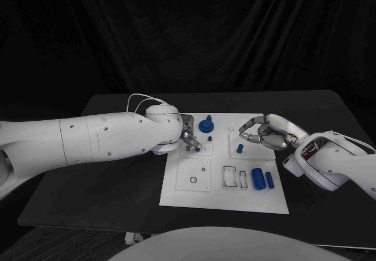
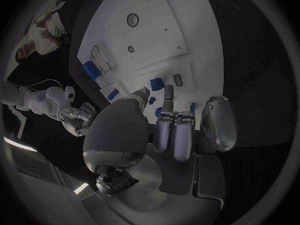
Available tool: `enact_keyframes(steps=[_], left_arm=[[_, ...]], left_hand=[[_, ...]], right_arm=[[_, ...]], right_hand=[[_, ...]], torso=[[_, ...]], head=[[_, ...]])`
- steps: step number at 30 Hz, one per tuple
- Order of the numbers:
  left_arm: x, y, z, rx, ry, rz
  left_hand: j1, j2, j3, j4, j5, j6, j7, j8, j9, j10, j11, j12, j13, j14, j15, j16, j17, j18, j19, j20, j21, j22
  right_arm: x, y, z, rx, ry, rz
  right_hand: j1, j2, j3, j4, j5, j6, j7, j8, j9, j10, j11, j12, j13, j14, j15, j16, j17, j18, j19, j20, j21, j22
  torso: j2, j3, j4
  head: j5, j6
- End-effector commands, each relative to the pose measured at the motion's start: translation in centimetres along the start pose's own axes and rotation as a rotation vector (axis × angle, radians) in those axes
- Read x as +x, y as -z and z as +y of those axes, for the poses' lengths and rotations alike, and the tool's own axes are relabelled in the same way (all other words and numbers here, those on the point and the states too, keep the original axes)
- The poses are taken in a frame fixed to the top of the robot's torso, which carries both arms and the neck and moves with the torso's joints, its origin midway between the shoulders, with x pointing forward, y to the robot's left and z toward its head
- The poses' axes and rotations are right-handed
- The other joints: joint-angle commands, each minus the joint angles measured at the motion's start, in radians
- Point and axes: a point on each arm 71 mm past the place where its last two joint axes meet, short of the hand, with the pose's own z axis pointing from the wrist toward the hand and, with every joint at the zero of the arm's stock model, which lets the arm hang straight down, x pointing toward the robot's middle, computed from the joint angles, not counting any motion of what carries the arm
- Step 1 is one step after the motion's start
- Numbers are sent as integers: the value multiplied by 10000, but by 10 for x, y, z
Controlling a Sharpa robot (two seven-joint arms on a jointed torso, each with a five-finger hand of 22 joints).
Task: Assemble the parts on the task board
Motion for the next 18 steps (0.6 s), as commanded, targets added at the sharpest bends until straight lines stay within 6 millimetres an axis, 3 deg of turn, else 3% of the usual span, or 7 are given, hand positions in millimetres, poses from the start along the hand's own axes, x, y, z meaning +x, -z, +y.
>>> enact_keyframes(steps=[1, 6, 18], left_arm=[[1, 0, -2, -73, -42, -407], [6, -2, -4, 34, 87, -487], [12, -5, -7, 137, 188, -466]], left_hand=[[40, 129, -89, 2, 151, 119, -7, -54, -34, 846, 27, -45, 2368, 1056, 31, 26, 2627, 19, 294, 25, -45, 1774], [133, 162, -146, -15, 453, 216, -32, -73, -90, 853, 6, -38, 2375, 1056, 14, 26, 2627, 16, 307, 9, -42, 1775], [158, 192, -175, -4, 600, 292, -50, -61, -105, 845, -9, -53, 2362, 1056, 1, 26, 2627, 19, 309, 0, -67, 1770]], right_arm=[[1, 0, -2, 167, 32, 92], [2, 0, -2, 174, 30, 99], [3, 0, -2, 204, 20, 145]], right_hand=[[101, 20, 16, 33, 13, 66, 30, 2, -9, 1150, -25, -64, 393, 1041, -50, 25, 2635, 107, 10, -1, -10, 1965], [101, 20, 16, 33, 13, 66, 30, 2, -9, 1150, -25, -64, 393, 1041, -50, 25, 2635, 107, 10, -1, -10, 1965], [114, 11, 32, 35, 20, 61, 32, -5, -13, 1150, -23, -64, 393, 1041, -49, 25, 2635, 112, 1, -1, -26, 1959]], torso=[[-4, 0, 2], [-1, 0, -4], [-4, -3, -3]], head=[[1, 1], [10, 1], [20, 1]])
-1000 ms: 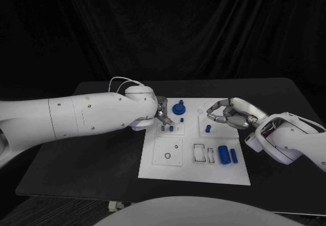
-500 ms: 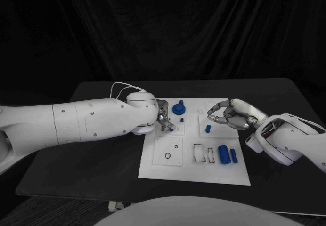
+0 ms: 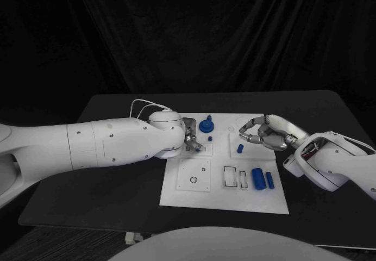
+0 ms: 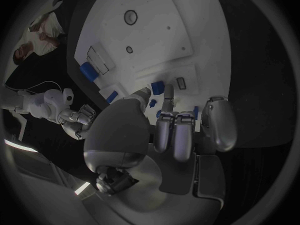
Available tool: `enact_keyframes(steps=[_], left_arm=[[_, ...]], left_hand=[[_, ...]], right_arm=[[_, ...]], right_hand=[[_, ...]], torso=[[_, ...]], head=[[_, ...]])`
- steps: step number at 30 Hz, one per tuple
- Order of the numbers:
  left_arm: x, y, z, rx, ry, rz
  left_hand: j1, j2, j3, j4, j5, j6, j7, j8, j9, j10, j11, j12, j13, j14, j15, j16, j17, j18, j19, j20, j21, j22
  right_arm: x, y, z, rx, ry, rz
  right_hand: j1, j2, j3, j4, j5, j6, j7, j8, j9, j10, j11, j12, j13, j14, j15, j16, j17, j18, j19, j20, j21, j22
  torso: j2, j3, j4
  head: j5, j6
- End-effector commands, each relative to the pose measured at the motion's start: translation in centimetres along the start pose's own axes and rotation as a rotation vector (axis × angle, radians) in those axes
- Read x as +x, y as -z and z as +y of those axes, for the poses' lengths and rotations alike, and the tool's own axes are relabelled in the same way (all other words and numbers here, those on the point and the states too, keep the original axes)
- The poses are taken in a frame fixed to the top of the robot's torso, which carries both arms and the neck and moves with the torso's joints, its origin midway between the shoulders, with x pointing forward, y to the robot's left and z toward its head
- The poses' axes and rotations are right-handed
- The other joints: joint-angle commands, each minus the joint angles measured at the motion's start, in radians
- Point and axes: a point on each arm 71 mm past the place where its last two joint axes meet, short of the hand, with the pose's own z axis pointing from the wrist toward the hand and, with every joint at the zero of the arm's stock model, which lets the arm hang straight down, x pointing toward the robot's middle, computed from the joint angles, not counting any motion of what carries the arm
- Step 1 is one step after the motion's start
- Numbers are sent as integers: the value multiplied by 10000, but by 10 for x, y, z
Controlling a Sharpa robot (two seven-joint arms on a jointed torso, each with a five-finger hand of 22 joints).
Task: Assemble the parts on the task board
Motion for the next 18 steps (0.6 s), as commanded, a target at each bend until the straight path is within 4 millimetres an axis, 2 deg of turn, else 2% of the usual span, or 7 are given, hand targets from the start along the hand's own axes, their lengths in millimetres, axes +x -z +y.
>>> enact_keyframes(steps=[1, 8, 9, 10, 12, 16, 18], left_arm=[[0, 0, -3, 103, 122, -188], [1, -2, -4, 138, 176, -221], [2, -2, -4, 133, 175, -217], [2, -2, -4, 128, 170, -211], [2, -3, -4, 123, 161, -196], [3, -3, -4, 112, 128, -141], [4, -3, -5, 105, 130, -81]], left_hand=[[17, 72, -63, 19, 103, 100, 17, -16, -15, 846, -14, -53, 2362, 1057, -2, 26, 2629, 21, 309, -3, -79, 1768], [115, 111, -101, 2, 632, 163, -17, -39, -58, 839, -45, -70, 2351, 1057, -30, 26, 2629, 20, 323, -33, -96, 1768], [163, 111, -90, -13, 804, 165, -22, -47, -66, 839, -50, -70, 2350, 1057, -37, 26, 2629, 22, 324, -38, -107, 1767], [288, 112, -46, -48, 1232, 174, -36, -57, -79, 839, -65, -71, 2350, 1057, -50, 26, 2629, 23, 327, -50, -120, 1766], [330, 111, -31, -47, 1347, 180, -37, -63, -86, 839, -70, -74, 2349, 1057, -52, 26, 2629, 22, 330, -54, -123, 1766], [677, 93, 145, -179, 1999, 241, -85, -44, -81, 838, -109, -77, 2348, 1052, -84, 11, 2617, 24, 338, -78, -144, 1766], [819, 85, 253, -231, 2072, 293, -110, -11, -61, 841, -129, -73, 2352, 1054, -99, 19, 2623, 20, 348, -92, -124, 1773]], right_arm=[[2, 0, -1, 151, 26, 102], [2, 0, -2, 173, 21, 132], [2, 0, -2, 173, 20, 134], [2, 0, -2, 174, 19, 137], [3, 0, -2, 175, 18, 141], [3, 0, -2, 179, 15, 149], [3, 0, -2, 180, 12, 157]], right_hand=[[115, 11, 32, 35, 20, 61, 32, -5, -14, 1150, -23, -64, 396, 1035, -62, 25, 2635, 111, 1, -1, -26, 1962], [137, 9, 50, 27, 31, 56, 31, -10, -17, 1150, -24, -64, 396, 1035, -61, 25, 2635, 115, -8, -1, -40, 1957], [137, 9, 50, 27, 31, 56, 31, -10, -17, 1150, -24, -64, 396, 1035, -61, 25, 2635, 115, -8, -1, -40, 1957], [137, 9, 50, 27, 31, 56, 31, -10, -17, 1150, -24, -64, 396, 1035, -61, 25, 2635, 115, -8, -1, -40, 1957], [155, 5, 65, 21, 42, 53, 31, -15, -19, 1150, -24, -64, 396, 1035, -61, 25, 2635, 115, -7, -1, -40, 1957], [155, 5, 65, 21, 42, 53, 31, -15, -19, 1150, -24, -64, 396, 1035, -61, 25, 2635, 115, -7, -1, -40, 1957], [155, 5, 65, 21, 42, 53, 31, -15, -19, 1150, -24, -64, 396, 1035, -61, 25, 2635, 115, -7, -1, -40, 1957]], torso=[[3, -5, 2], [13, -8, 1], [8, -7, 0], [8, -6, 1], [10, -7, 2], [10, -8, 3], [7, -8, 2]], head=[[-2, 1], [19, 1], [12, 1], [13, 1], [12, 1], [28, 1], [35, 1]])
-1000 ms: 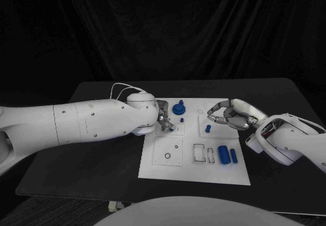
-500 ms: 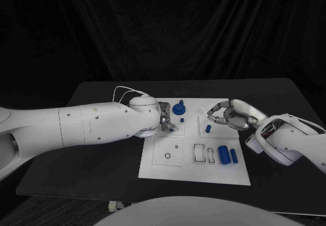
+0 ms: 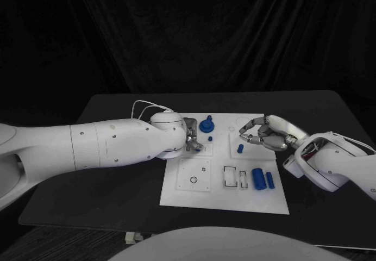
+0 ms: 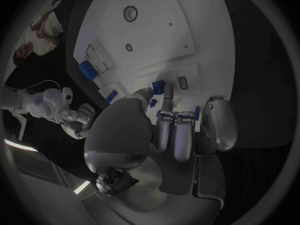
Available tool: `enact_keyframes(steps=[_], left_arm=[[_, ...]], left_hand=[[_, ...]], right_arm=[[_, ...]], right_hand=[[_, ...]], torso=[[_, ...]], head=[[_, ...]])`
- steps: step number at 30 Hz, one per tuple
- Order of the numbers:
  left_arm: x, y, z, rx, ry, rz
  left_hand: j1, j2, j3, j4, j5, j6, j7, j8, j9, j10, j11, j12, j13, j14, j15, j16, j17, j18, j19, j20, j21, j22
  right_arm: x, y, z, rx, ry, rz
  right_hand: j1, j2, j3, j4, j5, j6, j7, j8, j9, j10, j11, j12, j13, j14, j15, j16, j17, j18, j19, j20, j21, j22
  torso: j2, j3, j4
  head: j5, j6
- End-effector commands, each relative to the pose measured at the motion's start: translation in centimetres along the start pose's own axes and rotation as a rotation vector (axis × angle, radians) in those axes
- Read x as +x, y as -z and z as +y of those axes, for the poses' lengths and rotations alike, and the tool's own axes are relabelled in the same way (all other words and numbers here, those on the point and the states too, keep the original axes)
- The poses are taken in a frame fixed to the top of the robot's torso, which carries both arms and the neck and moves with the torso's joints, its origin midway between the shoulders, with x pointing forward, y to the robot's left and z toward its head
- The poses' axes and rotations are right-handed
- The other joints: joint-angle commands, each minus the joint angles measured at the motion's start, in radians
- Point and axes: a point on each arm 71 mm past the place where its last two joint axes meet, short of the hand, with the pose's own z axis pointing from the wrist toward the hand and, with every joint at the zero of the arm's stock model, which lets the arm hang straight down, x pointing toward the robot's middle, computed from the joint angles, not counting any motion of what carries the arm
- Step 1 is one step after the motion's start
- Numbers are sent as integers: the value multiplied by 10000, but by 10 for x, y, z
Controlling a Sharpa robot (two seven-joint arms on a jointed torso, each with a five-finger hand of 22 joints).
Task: Assemble the parts on the task board
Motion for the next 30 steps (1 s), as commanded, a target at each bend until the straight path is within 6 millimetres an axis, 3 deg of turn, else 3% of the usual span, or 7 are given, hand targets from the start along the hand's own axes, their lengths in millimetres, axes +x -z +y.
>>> enact_keyframes(steps=[1, 11, 13, 20, 30], left_arm=[[2, 0, -2, 93, 33, 64], [5, 0, -2, 37, -14, 285], [5, 0, -1, 21, -33, 322], [6, 0, -1, 7, -49, 361], [5, 0, -2, 166, 93, 201]], left_hand=[[168, -30, 127, -42, 65, 135, -12, 5, 33, 839, -66, -34, 2353, 1052, -102, 17, 2623, 20, 350, -96, -39, 1773], [677, -247, 712, -391, 306, 304, -152, 339, 376, 835, -191, -54, 2342, 1051, -205, 14, 2621, 17, 380, -193, -51, 1779], [767, -371, 975, -530, 431, 336, -214, 546, 646, 833, -239, -64, 2335, 1049, -246, 6, 2615, 17, 390, -233, -60, 1782], [892, -610, 1596, -863, 405, 287, -320, 1049, 1368, 846, -332, -58, 2344, 1044, -324, -15, 2598, 13, 413, -306, -62, 1792], [928, -886, 2663, -1381, 423, 84, -275, 1585, 2162, 936, -329, 88, 2464, 1036, -331, -50, 2574, -10, 454, -334, 28, 1829]], right_arm=[[2, 0, -1, 139, 20, 100], [3, 1, -2, 171, 9, 125], [3, 1, -2, 181, 4, 138], [4, 1, -3, 212, -5, 167], [5, 1, -3, 231, -9, 177]], right_hand=[[103, 23, 76, 16, 52, 53, 32, -17, -10, 1150, -23, -64, 404, 1041, -86, 25, 2635, 119, -12, -1, -48, 1955], [129, 14, 99, 8, 70, 44, 35, -26, -15, 1150, -22, -64, 404, 1041, -86, 25, 2635, 128, -34, 0, -83, 1942], [129, 14, 99, 8, 70, 44, 35, -26, -15, 1150, -22, -64, 404, 1041, -86, 25, 2635, 128, -34, 0, -83, 1942], [137, 9, 106, 5, 75, 38, 36, -31, -17, 1150, -22, -64, 404, 1041, -86, 25, 2635, 137, -53, 0, -114, 1931], [160, 3, 129, -1, 86, 31, 39, -39, -21, 1150, -20, -64, 404, 1041, -84, 25, 2635, 149, -82, 1, -160, 1914]], torso=[[-1, -1, 2], [0, -1, 0], [-3, -2, -1], [2, -1, 1], [-2, -1, 0]], head=[[12, 1], [20, 1], [26, 1], [34, 1], [43, 1]])
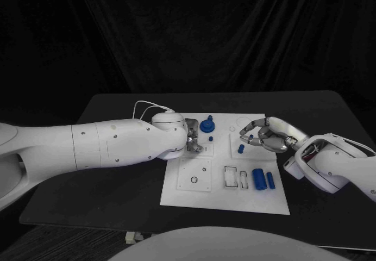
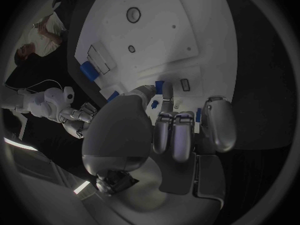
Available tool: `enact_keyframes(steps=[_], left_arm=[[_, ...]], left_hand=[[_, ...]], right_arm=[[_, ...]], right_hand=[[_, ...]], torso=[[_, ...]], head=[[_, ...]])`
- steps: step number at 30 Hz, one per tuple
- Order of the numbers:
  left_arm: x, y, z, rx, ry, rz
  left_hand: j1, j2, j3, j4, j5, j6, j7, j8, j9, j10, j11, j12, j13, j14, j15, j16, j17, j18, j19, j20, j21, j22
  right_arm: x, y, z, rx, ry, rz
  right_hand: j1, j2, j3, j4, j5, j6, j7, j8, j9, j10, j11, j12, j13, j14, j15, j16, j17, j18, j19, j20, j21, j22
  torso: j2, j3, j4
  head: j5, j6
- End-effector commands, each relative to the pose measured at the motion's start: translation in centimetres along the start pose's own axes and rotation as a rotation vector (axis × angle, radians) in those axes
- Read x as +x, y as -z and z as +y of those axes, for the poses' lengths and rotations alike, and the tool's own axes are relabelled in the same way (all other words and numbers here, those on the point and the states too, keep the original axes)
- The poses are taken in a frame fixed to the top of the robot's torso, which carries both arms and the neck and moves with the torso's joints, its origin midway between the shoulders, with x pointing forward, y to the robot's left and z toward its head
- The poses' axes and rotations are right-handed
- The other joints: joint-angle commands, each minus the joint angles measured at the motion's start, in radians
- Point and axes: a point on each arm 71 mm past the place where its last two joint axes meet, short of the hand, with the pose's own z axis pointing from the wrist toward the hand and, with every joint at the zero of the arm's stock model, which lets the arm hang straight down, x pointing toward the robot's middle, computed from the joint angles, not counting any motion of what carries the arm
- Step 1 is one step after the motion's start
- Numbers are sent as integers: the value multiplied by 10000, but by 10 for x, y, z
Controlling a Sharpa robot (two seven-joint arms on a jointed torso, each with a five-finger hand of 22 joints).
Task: Assemble the parts on the task board
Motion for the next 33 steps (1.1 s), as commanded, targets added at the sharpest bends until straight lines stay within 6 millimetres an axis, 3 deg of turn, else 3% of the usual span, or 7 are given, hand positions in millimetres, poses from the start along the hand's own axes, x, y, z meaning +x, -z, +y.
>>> enact_keyframes(steps=[1, 12, 16, 26, 28, 30, 33], left_arm=[[3, -1, 0, 108, 87, 72], [-1, -3, 1, 338, 297, -198], [-1, -3, 1, 469, 313, -217], [1, -4, 1, 614, 311, 179], [2, -4, 2, 625, 254, 334], [2, -4, 2, 631, 185, 471], [0, -3, 2, 628, 62, 696]], left_hand=[[-22, -106, 1587, -1467, 21, -82, -1, 79, 104, 959, -18, 43, 2468, 1040, -40, -43, 2581, -10, 456, -40, 64, 1829], [-68, -90, 1996, -1664, -193, -164, 42, 178, 296, 963, 14, 47, 2474, 1037, -18, -56, 2572, -8, 449, -23, 43, 1828], [-119, -16, 2182, -1745, -543, -267, 72, 211, 404, 943, 43, 3, 2443, 1032, 8, -77, 2556, 0, 426, 0, -15, 1817], [-164, 85, 2307, -1822, -1007, -413, 111, 228, 514, 903, 87, -78, 2387, 1016, 54, -140, 2511, 14, 381, 40, -109, 1799], [-157, 127, 2316, -1838, -1178, -450, 125, 225, 534, 892, 102, -99, 2372, 1012, 69, -151, 2504, 17, 365, 55, -133, 1795], [-114, 201, 2319, -1858, -1563, -511, 145, 200, 546, 891, 122, -100, 2374, 1015, 89, -137, 2515, 17, 349, 73, -135, 1796], [-110, 224, 2311, -1852, -1628, -534, 152, 189, 548, 878, 132, -125, 2356, 1009, 97, -156, 2501, 22, 339, 80, -163, 1790]], right_arm=[[2, 0, -1, 134, 24, 86], [2, 0, -2, 139, 28, 92], [2, 0, -2, 136, 28, 97], [2, 0, -2, 136, 28, 107], [2, 0, -2, 133, 28, 108], [2, 0, -2, 131, 28, 109], [2, 0, -2, 129, 29, 106]], right_hand=[[81, 4, 73, -2, 42, 31, 39, -39, -13, 1150, -20, -29, 396, 1041, -45, 25, 2635, 149, -82, 1, -42, 1916], [100, -2, 92, -8, 49, 24, 42, -45, -16, 1150, -18, -29, 396, 1041, -43, 25, 2635, 160, -108, 1, -83, 1901], [100, -2, 92, -8, 49, 24, 42, -45, -16, 1150, -18, -29, 396, 1041, -43, 25, 2635, 160, -108, 1, -83, 1901], [135, -9, 128, -18, 57, 15, 46, -55, -21, 1150, -15, -29, 396, 1041, -41, 25, 2635, 167, -126, 3, -111, 1891], [135, -9, 128, -18, 57, 15, 46, -55, -21, 1150, -15, -29, 396, 1041, -41, 25, 2635, 167, -126, 3, -111, 1891], [135, -9, 128, -18, 57, 15, 46, -55, -21, 1150, -15, -29, 396, 1041, -41, 25, 2635, 167, -126, 3, -111, 1891], [151, -11, 144, -24, 59, 13, 48, -57, -22, 1150, -14, -29, 396, 1041, -40, 25, 2635, 170, -133, 3, -123, 1887]], torso=[[-3, 1, 0], [3, -1, 1], [2, 2, -4], [-4, 2, 3], [-6, 2, 3], [-5, 0, 2], [1, 0, 3]], head=[[-1, 1], [-6, 1], [6, 1], [-12, 1], [-12, 1], [-4, 1], [-16, 1]])
